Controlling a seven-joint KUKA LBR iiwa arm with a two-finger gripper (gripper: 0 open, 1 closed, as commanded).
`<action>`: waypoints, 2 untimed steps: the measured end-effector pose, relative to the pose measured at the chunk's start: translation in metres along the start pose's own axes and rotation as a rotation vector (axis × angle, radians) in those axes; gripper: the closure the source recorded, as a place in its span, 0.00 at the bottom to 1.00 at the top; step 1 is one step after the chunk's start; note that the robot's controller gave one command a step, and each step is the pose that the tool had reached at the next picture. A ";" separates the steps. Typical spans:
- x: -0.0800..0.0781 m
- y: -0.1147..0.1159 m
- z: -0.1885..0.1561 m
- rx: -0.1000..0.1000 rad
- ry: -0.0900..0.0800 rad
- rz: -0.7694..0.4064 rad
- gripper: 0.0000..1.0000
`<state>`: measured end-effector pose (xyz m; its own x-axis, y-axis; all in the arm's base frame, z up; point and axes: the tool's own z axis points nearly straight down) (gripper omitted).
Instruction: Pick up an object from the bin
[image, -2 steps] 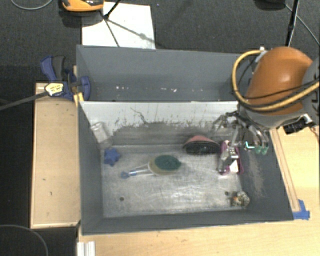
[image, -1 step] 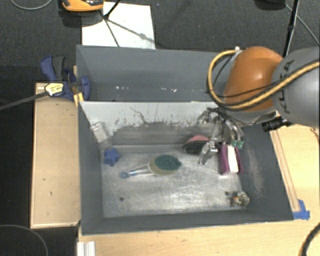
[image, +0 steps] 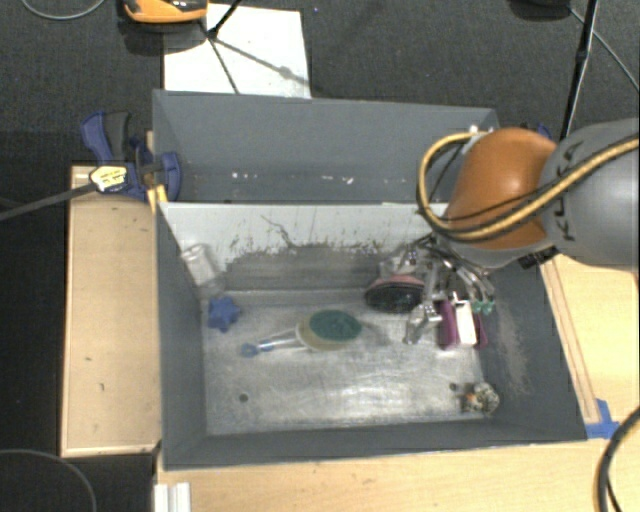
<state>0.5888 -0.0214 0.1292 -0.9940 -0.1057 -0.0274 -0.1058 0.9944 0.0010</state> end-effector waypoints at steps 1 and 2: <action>0.000 0.000 0.003 -0.001 -0.002 0.076 0.00; 0.007 -0.006 0.014 0.002 0.021 0.110 0.00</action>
Offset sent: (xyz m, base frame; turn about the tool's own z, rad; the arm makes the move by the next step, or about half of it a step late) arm -0.0044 -0.0079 -0.0366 0.1753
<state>0.5833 -0.0278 0.1150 -1.0000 0.0040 -0.0061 0.0040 1.0000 0.0009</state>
